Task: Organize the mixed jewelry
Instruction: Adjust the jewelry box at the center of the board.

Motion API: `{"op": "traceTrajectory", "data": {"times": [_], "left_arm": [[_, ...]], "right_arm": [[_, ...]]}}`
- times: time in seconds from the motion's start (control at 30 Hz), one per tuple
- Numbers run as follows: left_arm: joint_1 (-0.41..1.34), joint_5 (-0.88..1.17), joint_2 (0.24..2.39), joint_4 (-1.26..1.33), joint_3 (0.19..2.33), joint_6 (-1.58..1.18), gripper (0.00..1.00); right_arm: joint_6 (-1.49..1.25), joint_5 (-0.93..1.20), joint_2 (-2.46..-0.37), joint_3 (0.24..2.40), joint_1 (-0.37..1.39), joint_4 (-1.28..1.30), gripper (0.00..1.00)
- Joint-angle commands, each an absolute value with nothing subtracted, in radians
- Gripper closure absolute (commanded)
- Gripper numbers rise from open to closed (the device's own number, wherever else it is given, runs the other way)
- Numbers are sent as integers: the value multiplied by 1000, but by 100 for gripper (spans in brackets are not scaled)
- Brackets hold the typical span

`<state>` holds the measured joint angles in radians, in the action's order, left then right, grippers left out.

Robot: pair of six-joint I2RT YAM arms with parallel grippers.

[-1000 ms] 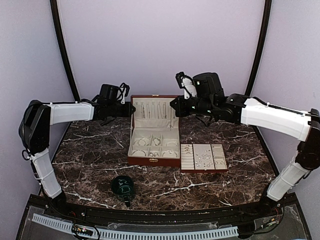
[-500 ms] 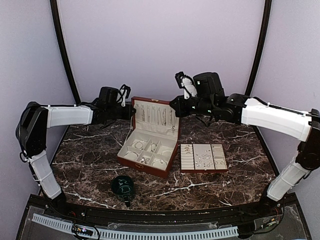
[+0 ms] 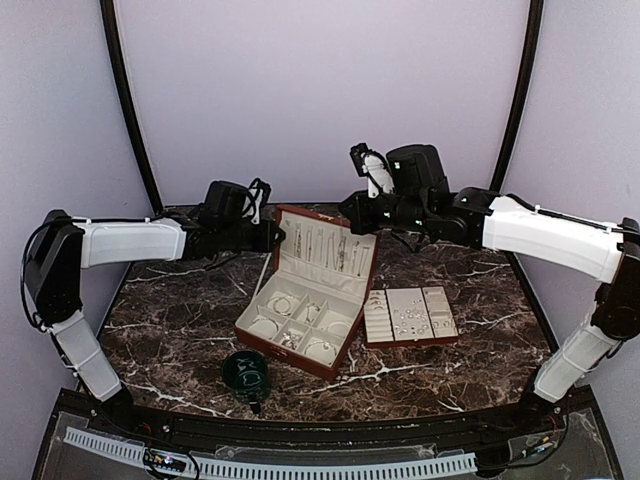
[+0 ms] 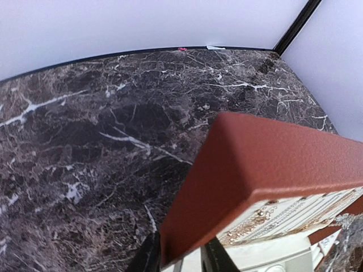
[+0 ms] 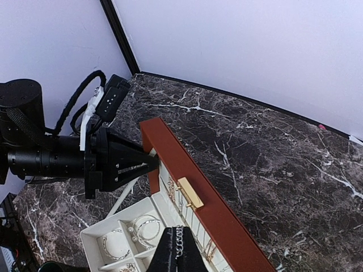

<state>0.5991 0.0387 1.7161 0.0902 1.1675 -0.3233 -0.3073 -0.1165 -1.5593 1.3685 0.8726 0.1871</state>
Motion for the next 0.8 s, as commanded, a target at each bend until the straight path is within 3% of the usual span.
{"op": "traceTrajectory", "data": {"times": [0.0,0.23,0.37,0.57,0.77], "left_arm": [[605,55,1644,40,1147,-355,68],[604,48,1591,-16,1146,-278,44],[604,45,1541,-48,1131,-220,37],[599,73,1453,-73,1095,-81,35],[595,300,1413,-108,1092,185,45]], "right_arm": [[-302,-103,-1539,1361,887,137,100],[-281,-70,-1512,1334,903,93,100],[-275,-56,-1509,1326,907,79,100],[-272,-47,-1511,1337,907,85,100],[-276,-48,-1508,1349,908,95,100]]}}
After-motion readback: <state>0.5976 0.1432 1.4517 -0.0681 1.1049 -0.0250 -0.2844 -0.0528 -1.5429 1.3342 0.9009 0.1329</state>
